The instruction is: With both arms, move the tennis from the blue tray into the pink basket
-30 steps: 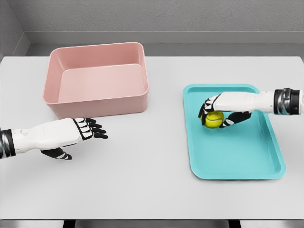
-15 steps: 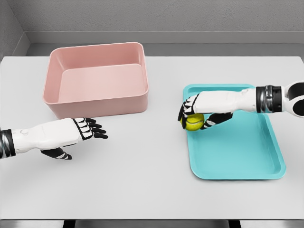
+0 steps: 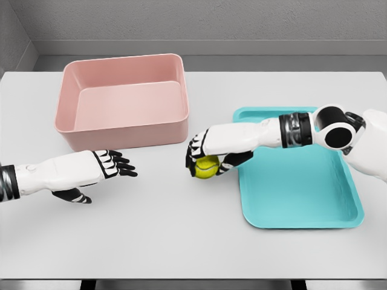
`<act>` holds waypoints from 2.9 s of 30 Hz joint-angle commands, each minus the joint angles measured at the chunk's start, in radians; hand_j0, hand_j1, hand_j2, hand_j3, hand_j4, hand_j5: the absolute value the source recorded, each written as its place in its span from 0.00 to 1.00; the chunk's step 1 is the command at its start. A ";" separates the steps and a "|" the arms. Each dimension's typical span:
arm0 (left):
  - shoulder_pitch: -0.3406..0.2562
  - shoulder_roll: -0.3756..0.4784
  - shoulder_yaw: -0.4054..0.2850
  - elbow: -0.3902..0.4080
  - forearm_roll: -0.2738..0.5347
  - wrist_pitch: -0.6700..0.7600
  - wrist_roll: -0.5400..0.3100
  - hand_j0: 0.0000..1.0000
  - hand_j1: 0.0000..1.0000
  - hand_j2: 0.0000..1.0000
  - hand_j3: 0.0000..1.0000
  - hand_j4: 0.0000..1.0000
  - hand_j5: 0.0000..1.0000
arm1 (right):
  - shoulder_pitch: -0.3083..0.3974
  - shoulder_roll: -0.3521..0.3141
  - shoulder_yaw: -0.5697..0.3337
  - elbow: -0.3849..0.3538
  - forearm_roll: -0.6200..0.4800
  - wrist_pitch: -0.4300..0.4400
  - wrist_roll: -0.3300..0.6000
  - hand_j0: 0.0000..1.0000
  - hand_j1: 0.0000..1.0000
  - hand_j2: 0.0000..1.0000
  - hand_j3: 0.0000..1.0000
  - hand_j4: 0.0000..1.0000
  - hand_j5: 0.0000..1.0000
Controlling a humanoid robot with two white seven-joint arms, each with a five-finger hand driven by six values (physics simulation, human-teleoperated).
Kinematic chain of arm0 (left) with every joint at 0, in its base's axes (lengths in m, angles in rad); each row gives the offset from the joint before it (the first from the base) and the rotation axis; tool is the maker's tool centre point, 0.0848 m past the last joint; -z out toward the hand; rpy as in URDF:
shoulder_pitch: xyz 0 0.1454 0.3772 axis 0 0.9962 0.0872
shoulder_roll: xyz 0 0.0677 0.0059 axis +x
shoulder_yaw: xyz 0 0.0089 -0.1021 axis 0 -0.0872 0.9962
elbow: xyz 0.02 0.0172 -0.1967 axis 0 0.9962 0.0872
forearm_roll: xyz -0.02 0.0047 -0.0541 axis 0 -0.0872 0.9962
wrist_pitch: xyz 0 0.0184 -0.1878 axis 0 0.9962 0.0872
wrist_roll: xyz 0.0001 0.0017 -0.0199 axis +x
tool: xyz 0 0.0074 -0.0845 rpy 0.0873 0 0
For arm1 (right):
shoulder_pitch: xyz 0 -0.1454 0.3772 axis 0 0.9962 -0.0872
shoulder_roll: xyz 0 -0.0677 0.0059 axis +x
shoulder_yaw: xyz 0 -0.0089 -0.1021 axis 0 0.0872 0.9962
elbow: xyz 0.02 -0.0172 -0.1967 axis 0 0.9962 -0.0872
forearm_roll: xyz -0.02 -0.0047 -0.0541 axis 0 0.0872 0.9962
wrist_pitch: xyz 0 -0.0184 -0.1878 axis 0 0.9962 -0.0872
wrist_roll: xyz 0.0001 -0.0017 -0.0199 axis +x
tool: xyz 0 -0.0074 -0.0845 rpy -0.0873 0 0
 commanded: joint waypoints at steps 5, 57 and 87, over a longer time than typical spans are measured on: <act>0.002 0.011 0.002 0.000 0.005 0.002 0.000 1.00 1.00 1.00 1.00 1.00 1.00 | 0.005 0.089 0.007 0.007 0.021 0.003 0.000 0.53 0.53 0.53 0.53 0.53 0.53; 0.161 -0.007 0.101 0.000 -0.021 0.002 0.169 1.00 1.00 1.00 1.00 1.00 1.00 | -0.077 0.113 0.087 0.136 0.073 0.003 -0.016 1.00 1.00 1.00 1.00 1.00 1.00; -0.115 -0.276 -0.136 0.003 -0.202 0.002 0.103 1.00 1.00 1.00 1.00 1.00 1.00 | -0.032 -0.367 -0.148 0.162 0.071 0.003 -0.214 1.00 1.00 1.00 1.00 1.00 1.00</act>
